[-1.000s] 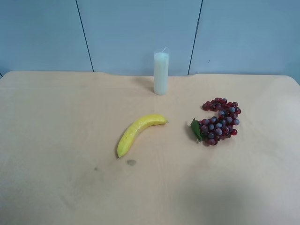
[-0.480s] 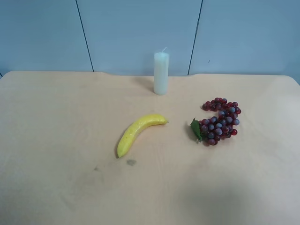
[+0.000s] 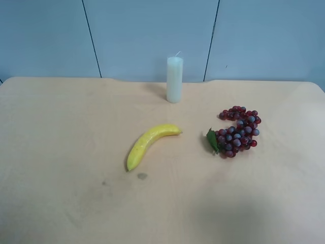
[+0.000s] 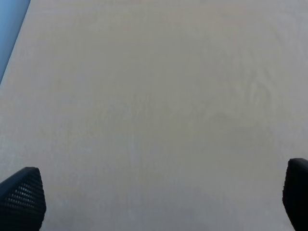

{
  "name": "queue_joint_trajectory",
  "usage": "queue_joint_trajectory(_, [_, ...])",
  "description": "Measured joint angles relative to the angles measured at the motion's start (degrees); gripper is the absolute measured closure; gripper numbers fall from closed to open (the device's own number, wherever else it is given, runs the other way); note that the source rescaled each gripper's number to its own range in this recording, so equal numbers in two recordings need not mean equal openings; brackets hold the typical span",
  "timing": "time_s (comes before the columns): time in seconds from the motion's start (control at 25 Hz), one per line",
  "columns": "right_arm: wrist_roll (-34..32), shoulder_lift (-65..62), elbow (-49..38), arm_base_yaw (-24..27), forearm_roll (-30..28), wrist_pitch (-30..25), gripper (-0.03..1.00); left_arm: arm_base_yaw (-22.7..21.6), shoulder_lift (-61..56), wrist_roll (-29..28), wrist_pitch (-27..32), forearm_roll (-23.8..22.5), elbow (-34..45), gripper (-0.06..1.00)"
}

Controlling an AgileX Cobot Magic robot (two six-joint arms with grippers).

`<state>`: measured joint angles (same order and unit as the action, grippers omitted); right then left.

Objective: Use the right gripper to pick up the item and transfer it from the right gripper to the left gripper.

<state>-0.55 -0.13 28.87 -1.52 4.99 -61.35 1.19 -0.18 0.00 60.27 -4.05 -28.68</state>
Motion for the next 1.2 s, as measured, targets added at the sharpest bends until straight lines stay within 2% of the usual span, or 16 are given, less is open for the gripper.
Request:
queue_joint_trajectory(0.44, [-1.64,0.0,0.0,0.0,0.3,0.33,-0.03,0.0,0.0,0.0,0.0,-0.05,0.0,-0.05])
queue_joint_trajectory(0.52, [-2.57,-0.05,0.37,0.0,1.51,1.72,-0.03,0.0,0.0,0.0,0.0,-0.05,0.0,-0.05])
queue_joint_trajectory(0.64, [-3.11,2.66,3.17,0.0,4.13,6.57,-0.03,0.0,0.0,0.0,0.0,-0.05,0.0,-0.06])
queue_joint_trajectory(1.04, [-1.14,32.76,11.21,0.0,4.74,16.85,-0.03,0.0,0.0,0.0,0.0,-0.05,0.0,-0.06])
queue_joint_trajectory(1.2, [-0.76,47.79,17.28,0.0,4.74,17.63,-0.03,0.0,0.0,0.0,0.0,-0.05,0.0,-0.06])
